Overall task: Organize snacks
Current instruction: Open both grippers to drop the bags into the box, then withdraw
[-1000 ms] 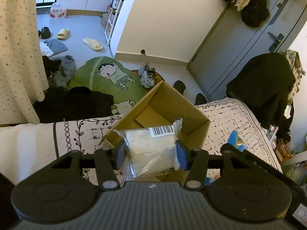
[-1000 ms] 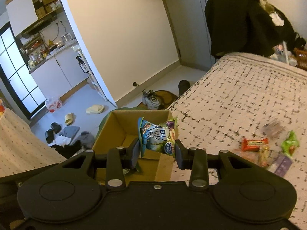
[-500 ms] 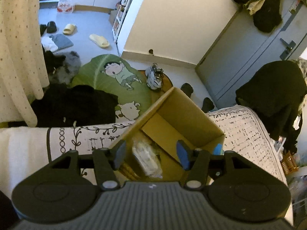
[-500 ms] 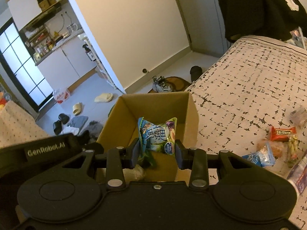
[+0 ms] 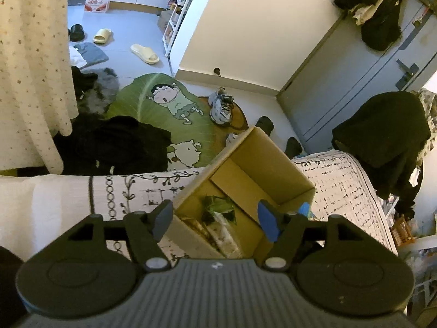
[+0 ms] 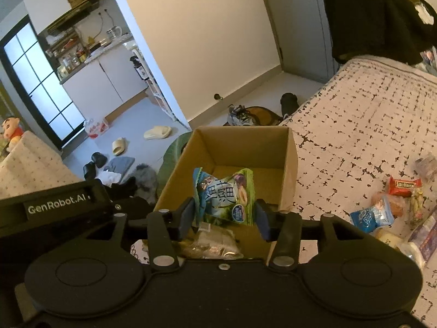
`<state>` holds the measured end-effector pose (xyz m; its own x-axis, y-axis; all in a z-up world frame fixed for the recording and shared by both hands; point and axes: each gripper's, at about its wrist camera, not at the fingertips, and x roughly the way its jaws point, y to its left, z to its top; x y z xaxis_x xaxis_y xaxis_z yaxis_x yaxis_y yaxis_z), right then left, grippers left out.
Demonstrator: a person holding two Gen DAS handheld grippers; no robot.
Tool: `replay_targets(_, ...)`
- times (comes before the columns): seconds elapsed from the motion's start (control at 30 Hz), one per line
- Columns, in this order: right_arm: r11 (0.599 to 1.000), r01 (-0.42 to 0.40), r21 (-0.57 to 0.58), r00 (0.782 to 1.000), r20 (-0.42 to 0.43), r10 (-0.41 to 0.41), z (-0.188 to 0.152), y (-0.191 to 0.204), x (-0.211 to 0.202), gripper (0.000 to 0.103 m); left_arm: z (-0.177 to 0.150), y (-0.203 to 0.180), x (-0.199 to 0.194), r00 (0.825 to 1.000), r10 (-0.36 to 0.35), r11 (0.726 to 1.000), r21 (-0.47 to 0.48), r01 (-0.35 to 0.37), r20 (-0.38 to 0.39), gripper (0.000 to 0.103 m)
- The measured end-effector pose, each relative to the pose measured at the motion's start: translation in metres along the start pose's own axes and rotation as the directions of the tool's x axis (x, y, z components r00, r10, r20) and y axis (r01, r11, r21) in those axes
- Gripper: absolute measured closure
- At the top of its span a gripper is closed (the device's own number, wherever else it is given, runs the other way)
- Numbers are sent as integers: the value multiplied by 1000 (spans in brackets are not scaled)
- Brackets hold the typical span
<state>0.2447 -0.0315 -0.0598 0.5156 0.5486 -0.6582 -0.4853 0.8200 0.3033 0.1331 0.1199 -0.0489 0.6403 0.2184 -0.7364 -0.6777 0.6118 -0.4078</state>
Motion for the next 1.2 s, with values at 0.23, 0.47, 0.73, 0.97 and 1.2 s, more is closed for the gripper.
replay_targets(0.23, 1000, 28, 6, 999, 27, -28, -3, -1, -29, 46, -1, 4, -22, 1000, -4, 1000, 16, 4, -1, 18)
replay_targets(0.47, 998, 60, -11, 997, 54, -59, -4, -7, -54, 34, -6, 0, -37, 999, 9, 998, 65, -7, -34, 13)
replay_targets(0.73, 993, 115, 20, 988, 105, -116, -3, -24, -83, 7, -14, -7, -55, 1000, -29, 994, 105, 29, 4, 2)
replay_targets(0.97, 985, 169, 47, 982, 76, -172, -19, -51, -98, 0, -21, -17, -62, 998, -66, 988, 140, 62, 22, 0)
replay_targets(1.2, 982, 185, 38, 975, 116, -189, -33, -61, -114, 0, -34, -30, -66, 994, -109, 977, 188, 105, 11, 0)
